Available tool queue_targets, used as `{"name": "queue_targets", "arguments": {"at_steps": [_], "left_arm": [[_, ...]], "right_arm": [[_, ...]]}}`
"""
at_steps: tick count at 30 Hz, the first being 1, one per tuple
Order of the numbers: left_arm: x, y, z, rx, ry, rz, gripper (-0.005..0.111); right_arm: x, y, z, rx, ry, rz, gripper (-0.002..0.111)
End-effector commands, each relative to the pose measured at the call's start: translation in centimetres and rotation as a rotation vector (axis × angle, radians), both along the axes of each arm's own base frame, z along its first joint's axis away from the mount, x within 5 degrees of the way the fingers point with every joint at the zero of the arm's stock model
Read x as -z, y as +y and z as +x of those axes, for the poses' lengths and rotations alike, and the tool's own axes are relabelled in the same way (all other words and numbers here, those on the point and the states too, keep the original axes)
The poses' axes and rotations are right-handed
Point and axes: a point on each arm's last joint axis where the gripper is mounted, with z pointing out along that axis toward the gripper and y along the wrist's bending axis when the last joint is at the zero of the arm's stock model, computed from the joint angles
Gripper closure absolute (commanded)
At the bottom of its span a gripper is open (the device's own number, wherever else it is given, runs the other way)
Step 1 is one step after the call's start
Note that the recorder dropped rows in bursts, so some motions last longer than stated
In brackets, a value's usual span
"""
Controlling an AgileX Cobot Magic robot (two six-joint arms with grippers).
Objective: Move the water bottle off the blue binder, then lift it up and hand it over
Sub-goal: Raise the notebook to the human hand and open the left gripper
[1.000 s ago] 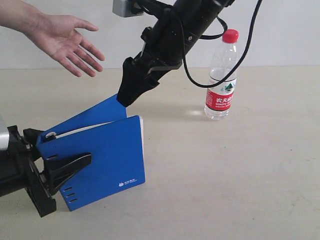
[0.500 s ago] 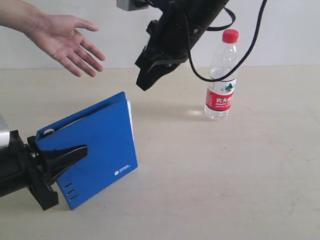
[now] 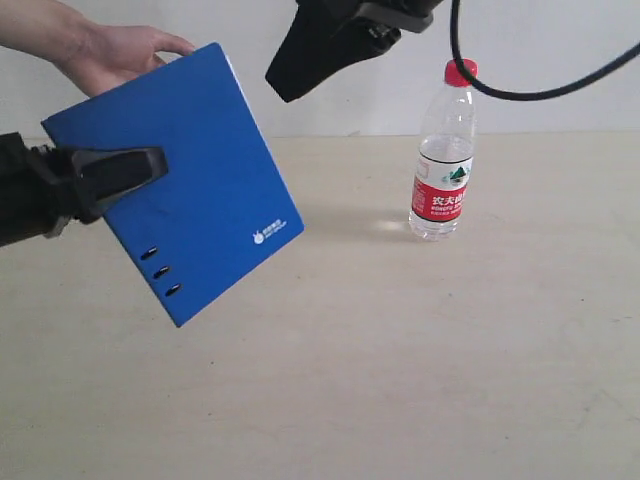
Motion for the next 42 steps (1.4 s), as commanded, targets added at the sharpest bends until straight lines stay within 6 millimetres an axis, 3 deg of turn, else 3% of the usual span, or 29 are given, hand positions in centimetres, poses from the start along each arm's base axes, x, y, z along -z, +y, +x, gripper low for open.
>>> {"name": "queue_targets", "arguments": {"at_steps": [1, 6, 11, 15, 18, 29, 31, 34, 35, 37, 40, 42], "left_arm": [[-0.8, -0.3, 2.1, -0.017, 0.155, -0.206, 0.102], [1.0, -0.1, 4.2, -0.073, 0.253, -0.247, 0.102], [0.8, 0.2, 5.5, -0.079, 0.042, -0.359, 0.102], [0.5, 1.0, 6.1, -0.181, 0.055, -0.446, 0.102], [2.0, 1.4, 6.6, -0.281, 0.192, -0.388, 0.102], [1.4, 1.1, 6.5, -0.218, 0.14, -0.477, 0.102], [1.4, 1.0, 6.4, -0.198, 0.139, -0.467, 0.086], [1.1, 0.9, 6.2, -0.17, 0.166, -0.5, 0.027], [1.2, 0.9, 6.0, -0.156, 0.192, -0.494, 0.023], [1.5, 0.8, 5.6, -0.111, 0.249, -0.45, 0.029], [2.9, 2.0, 3.8, -0.147, 0.298, -0.434, 0.058], [4.0, 3.5, 1.6, -0.261, 0.266, -0.447, 0.058]], "right_arm": [[-1.3, -1.1, -2.6, -0.027, -0.027, 0.041, 0.109], [-3.3, -2.3, -5.4, -0.049, -0.073, 0.104, 0.109], [-4.6, -3.1, -7.0, -0.053, -0.113, 0.137, 0.109], [-3.8, -3.1, -7.0, -0.054, -0.088, 0.125, 0.109], [-2.7, -3.1, -7.0, -0.053, -0.051, 0.11, 0.109], [-3.0, -2.8, -7.2, -0.084, -0.058, 0.149, 0.109], [-3.0, -2.8, -7.2, -0.084, -0.058, 0.149, 0.109], [-3.0, -2.8, -7.2, -0.084, -0.06, 0.145, 0.109], [-3.0, -2.8, -7.2, -0.084, -0.06, 0.145, 0.109], [-3.0, -2.8, -7.2, -0.085, -0.062, 0.143, 0.109], [-2.9, -2.9, -7.1, -0.085, -0.064, 0.141, 0.109], [-2.9, -2.9, -7.1, -0.085, -0.065, 0.139, 0.109]]}}
